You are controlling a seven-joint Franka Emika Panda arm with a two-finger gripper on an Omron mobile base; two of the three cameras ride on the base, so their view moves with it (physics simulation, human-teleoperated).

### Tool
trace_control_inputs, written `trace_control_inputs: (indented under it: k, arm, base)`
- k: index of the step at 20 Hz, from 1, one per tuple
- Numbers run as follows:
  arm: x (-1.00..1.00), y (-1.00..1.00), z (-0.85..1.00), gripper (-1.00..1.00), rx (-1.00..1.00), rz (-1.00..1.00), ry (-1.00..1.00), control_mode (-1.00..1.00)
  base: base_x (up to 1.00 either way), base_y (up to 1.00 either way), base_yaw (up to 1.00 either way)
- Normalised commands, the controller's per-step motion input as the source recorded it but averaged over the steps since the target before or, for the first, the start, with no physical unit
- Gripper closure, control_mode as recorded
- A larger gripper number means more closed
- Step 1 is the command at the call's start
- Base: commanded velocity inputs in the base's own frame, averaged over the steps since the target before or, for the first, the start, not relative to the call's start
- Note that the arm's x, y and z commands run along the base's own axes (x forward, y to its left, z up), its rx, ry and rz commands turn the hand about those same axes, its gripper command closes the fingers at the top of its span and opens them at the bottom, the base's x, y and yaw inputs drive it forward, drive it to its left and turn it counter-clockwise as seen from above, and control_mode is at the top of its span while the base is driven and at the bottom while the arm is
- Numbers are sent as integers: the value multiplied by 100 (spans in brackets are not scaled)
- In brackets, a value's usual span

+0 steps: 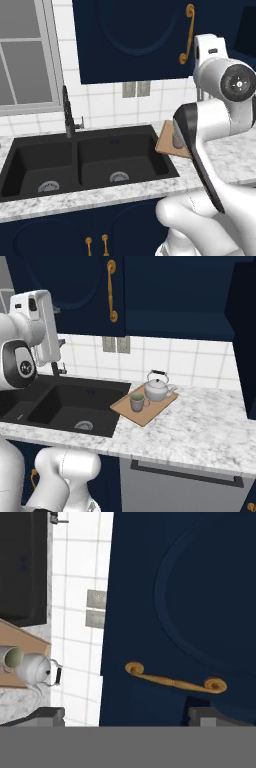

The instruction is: Pick the kettle from the counter and place it on the tray. Then pick the mug from the cabinet and place it on the tray. Then close the cabinet doors.

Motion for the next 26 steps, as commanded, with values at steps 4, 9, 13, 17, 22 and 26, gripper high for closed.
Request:
trace_control_inputs:
  k: [4,9,13,17,22,26]
  arm:
    - [-44,-7,4,-100,-1,5,4,-100]
    - [-35,-26,0,-100,-8,0,4,-100]
    - [-27,-57,1,-100,-4,-6,-3,-100]
    - [-27,-71,2,-100,3,-19,-12,-100]
    - [-3,-70,3,-100,6,-42,-11,-100]
    - [-3,-88,0,-100,16,-37,0,-100]
  base:
    - [0,0,0]
    - [0,0,0]
    - [0,0,0]
    - [0,0,0]
    - [0,0,0]
    - [0,0,0]
